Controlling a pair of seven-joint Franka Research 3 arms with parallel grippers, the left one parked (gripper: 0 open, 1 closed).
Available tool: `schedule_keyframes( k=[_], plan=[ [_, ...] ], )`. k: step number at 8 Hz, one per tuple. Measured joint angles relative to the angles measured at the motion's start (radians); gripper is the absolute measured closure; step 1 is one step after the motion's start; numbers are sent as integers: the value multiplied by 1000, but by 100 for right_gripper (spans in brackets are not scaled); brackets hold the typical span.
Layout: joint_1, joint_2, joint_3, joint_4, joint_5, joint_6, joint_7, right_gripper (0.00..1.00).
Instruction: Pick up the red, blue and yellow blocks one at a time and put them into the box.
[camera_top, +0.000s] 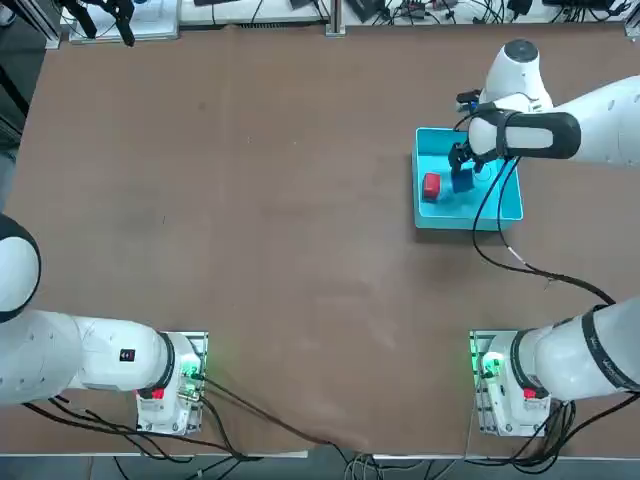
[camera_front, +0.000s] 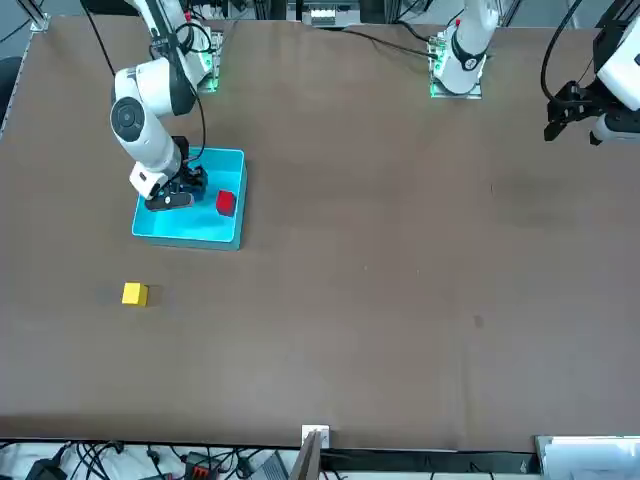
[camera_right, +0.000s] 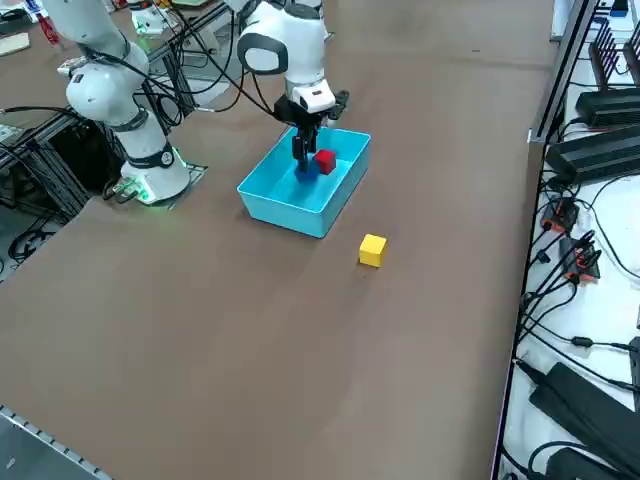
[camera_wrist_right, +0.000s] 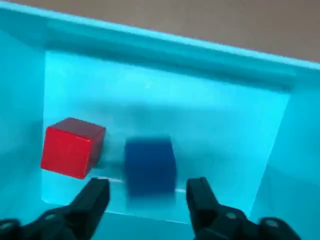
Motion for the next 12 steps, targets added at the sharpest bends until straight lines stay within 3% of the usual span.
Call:
schedule_keyframes(
  k=[2, 4, 6, 8, 10, 12],
  plan=[
    [-3, -16, -8, 54, -1, -18, -4, 0],
    [-39, 3, -17, 227, -4, -155, -66, 0],
    [-132, 132, -23, 464, -4, -237, -203, 0],
    [-235, 333, -27, 653, -4, -232, -327, 0],
    [-305, 500, -27, 761, -4, -187, -396, 0],
    [-324, 580, -27, 793, -4, -123, -406, 0]
  ],
)
